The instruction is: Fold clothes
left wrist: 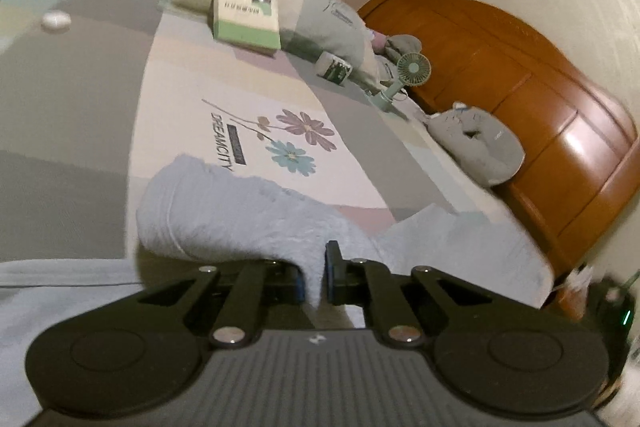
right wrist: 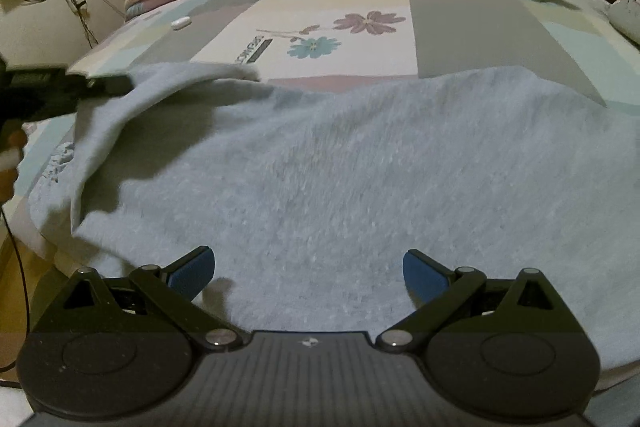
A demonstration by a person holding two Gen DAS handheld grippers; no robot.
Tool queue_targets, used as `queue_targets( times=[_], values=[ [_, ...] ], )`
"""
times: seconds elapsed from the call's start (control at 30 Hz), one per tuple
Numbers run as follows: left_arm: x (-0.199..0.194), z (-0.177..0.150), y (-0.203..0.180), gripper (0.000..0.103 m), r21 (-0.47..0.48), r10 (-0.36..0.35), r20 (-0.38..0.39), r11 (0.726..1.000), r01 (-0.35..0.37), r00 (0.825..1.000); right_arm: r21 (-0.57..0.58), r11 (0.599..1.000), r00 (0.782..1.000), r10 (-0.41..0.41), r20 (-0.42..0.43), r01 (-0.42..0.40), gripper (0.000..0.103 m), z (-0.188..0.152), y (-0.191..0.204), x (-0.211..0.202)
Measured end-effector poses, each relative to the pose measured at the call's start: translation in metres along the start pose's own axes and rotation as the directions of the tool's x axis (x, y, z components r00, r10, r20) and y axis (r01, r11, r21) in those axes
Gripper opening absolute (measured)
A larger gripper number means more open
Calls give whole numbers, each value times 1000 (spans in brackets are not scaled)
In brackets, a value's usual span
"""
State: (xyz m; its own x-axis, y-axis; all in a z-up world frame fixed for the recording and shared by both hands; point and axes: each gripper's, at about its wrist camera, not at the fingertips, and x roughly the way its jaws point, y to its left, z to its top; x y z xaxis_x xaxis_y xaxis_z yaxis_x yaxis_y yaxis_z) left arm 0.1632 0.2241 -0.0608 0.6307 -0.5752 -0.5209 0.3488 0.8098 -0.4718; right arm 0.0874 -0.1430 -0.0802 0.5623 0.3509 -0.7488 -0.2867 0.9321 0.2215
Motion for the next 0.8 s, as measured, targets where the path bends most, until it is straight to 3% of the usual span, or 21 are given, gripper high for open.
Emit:
queue_targets(
  times=[0.1,0.2,0.33,0.53,0.67,0.8],
  values=[
    [-3,-15,0,8,50,38,-29,998,-36,999,5,1000,1000,-6,10,6,102,0,-3,-5],
    [5,-26,11,8,18,67,-72,998,-66,995,12,1000,1000,-27,8,27,102,-1,-8,-7],
    [9,-22,24,8,-38,48,-58,998,-51,997,33,998,998,-57,14,57,102,-2,-16,-14],
    [4,-16,22,9,20,73,-45,997,-72,996,75,991,993,-112,42,109,102,-6,-29,-27],
    [2,-20,29,19,28,113,-64,993,-111,992,72,986,988,-153,23,151,102,-10,-33,-26],
    [1,-25,36,41,37,152,-83,988,-150,985,1,978,978,-209,2,209,102,-13,-27,-18]
  ],
)
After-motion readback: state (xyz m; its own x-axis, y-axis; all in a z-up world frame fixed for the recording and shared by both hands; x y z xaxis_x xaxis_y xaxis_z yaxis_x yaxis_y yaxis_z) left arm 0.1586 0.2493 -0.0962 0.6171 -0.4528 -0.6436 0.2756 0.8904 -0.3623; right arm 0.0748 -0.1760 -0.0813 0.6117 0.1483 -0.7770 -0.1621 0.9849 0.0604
